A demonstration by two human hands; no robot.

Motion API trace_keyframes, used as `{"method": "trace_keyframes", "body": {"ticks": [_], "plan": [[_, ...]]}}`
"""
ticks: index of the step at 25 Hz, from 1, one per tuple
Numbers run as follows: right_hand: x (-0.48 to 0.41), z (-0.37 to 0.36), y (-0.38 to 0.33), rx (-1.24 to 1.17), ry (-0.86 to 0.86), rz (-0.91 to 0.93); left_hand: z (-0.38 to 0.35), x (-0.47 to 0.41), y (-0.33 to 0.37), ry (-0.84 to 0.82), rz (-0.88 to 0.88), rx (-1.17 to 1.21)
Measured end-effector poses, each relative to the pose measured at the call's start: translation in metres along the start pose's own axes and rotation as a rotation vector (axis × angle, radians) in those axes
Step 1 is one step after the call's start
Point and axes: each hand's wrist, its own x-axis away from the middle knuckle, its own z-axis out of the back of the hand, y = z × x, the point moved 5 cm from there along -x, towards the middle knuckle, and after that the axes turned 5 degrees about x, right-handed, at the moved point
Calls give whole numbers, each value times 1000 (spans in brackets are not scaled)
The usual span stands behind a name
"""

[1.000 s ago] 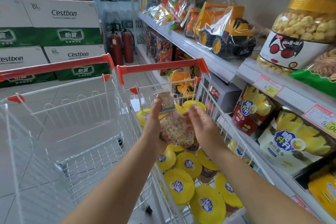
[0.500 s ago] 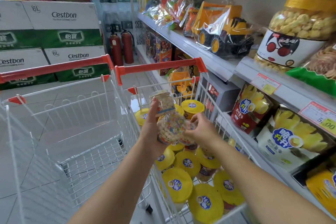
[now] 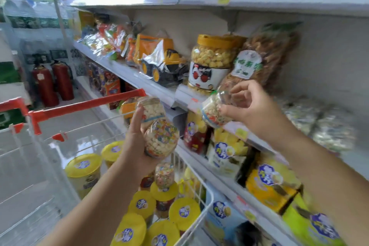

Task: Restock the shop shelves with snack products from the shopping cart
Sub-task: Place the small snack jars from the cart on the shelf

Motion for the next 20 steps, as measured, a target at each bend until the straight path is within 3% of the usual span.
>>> {"method": "trace_keyframes", "body": {"ticks": [5,9,12,20], "plan": [[-11,136,19,184,304,24,-86,8,-21,-153,59,-60],[-53,222,70,429,486,-107,-127,11,-37,-219,109,-84],[-88,241,108,467,475,-174,-141,9,-45,-237,117,-93],[-155,213,191,552,247,-394,-152,-9,-52,-216,81,-120]]}}
